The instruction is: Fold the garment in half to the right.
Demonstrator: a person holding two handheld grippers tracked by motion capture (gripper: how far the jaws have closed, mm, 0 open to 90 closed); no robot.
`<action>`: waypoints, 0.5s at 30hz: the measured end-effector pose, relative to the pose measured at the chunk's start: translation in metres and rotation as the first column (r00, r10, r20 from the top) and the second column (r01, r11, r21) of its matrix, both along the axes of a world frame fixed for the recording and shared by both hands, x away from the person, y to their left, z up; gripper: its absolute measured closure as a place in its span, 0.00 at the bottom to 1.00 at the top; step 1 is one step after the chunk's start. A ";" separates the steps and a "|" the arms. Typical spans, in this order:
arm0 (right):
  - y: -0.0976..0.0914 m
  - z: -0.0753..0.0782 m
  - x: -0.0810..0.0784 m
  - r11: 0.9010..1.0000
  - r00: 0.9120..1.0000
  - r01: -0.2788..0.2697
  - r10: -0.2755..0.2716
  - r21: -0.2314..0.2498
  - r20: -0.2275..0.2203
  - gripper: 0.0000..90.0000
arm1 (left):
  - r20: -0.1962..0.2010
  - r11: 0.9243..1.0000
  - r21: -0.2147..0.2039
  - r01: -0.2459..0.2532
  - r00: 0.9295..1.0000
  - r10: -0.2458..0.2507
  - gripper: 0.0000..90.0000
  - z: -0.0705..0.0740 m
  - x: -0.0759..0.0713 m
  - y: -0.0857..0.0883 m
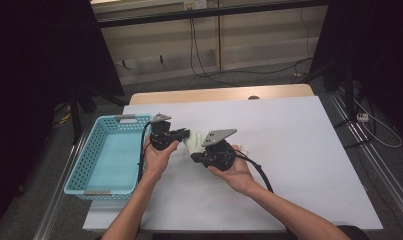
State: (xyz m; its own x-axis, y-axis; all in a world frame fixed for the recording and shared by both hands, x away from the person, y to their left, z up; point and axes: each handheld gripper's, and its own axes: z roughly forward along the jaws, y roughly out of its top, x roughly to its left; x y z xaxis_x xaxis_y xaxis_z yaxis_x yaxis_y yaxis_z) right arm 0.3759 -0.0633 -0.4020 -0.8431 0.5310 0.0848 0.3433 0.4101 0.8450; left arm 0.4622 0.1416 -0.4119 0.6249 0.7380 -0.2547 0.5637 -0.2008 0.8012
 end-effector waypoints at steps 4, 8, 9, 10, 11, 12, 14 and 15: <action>0.000 -0.002 0.000 1.000 1.000 -0.002 0.002 -0.005 0.007 1.00 | 0.001 1.000 0.008 0.001 1.000 -0.001 0.87 -0.002 0.000 -0.002; 0.000 -0.005 -0.002 1.000 1.000 -0.005 0.005 -0.005 0.007 1.00 | 0.014 1.000 0.008 0.006 1.000 -0.006 0.87 -0.001 -0.002 -0.004; 0.000 -0.006 -0.002 1.000 1.000 -0.006 0.006 -0.004 0.006 1.00 | 0.014 1.000 0.007 0.005 1.000 -0.005 0.87 -0.001 -0.002 -0.004; -0.001 -0.007 -0.002 1.000 1.000 -0.007 0.007 -0.004 0.004 1.00 | 0.012 1.000 0.011 0.006 1.000 -0.006 0.87 -0.001 -0.002 -0.005; -0.001 -0.008 -0.003 1.000 1.000 -0.006 0.006 -0.004 0.004 1.00 | 0.012 1.000 0.013 0.005 1.000 -0.005 0.87 -0.002 -0.002 -0.006; -0.001 -0.008 -0.003 1.000 1.000 -0.006 0.006 -0.004 0.006 1.00 | 0.010 1.000 0.015 0.007 1.000 -0.007 0.87 -0.002 -0.002 -0.006; -0.001 -0.009 -0.004 1.000 1.000 -0.006 0.006 -0.009 0.009 1.00 | 0.012 1.000 0.014 0.010 1.000 -0.010 0.87 -0.002 -0.002 -0.008; -0.001 -0.009 -0.005 1.000 1.000 -0.009 0.009 -0.011 0.011 1.00 | 0.014 1.000 0.014 0.014 1.000 -0.014 0.87 -0.002 -0.002 -0.009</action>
State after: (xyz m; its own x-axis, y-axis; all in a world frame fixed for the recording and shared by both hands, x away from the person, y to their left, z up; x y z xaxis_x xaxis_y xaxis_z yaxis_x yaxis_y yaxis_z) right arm 0.3707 -0.0643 -0.4113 -0.8489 0.5239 0.0702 0.3304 0.4222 0.8441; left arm 0.4604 0.1322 -0.4136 0.6386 0.7327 -0.2353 0.5496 -0.2202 0.8059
